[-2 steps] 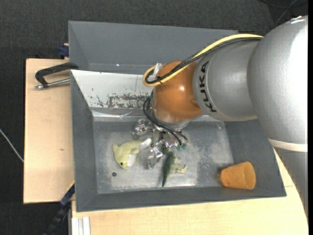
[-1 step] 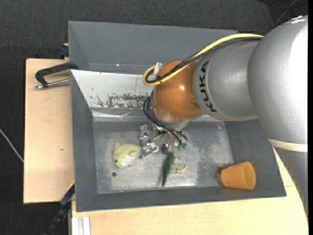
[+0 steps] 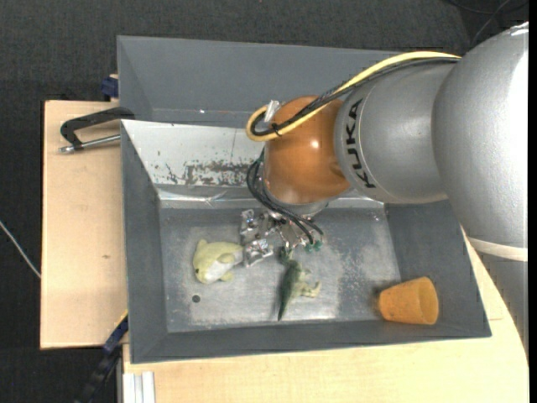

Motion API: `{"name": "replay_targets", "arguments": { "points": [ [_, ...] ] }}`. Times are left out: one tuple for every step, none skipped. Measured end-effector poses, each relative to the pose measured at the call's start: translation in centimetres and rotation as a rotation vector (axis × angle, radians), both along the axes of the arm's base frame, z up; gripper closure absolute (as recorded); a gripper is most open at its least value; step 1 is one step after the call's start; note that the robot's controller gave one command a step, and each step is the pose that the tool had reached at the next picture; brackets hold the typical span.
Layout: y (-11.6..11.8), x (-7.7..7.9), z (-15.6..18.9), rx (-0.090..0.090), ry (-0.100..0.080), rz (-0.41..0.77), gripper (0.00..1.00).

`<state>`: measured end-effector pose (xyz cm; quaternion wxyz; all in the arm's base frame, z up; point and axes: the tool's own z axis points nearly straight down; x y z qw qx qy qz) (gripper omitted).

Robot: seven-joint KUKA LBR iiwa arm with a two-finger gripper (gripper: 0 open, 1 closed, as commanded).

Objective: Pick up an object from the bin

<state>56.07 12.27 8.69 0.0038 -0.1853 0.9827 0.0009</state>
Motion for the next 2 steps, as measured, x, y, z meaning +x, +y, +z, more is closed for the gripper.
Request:
{"name": "replay_targets", "arguments": {
  "points": [
    [0.1, 0.1, 0.3, 0.000, 0.001, -0.001, 1.00],
    [0.3, 0.4, 9.0, 0.001, -0.008, -0.002, 1.00]
  ]
}}
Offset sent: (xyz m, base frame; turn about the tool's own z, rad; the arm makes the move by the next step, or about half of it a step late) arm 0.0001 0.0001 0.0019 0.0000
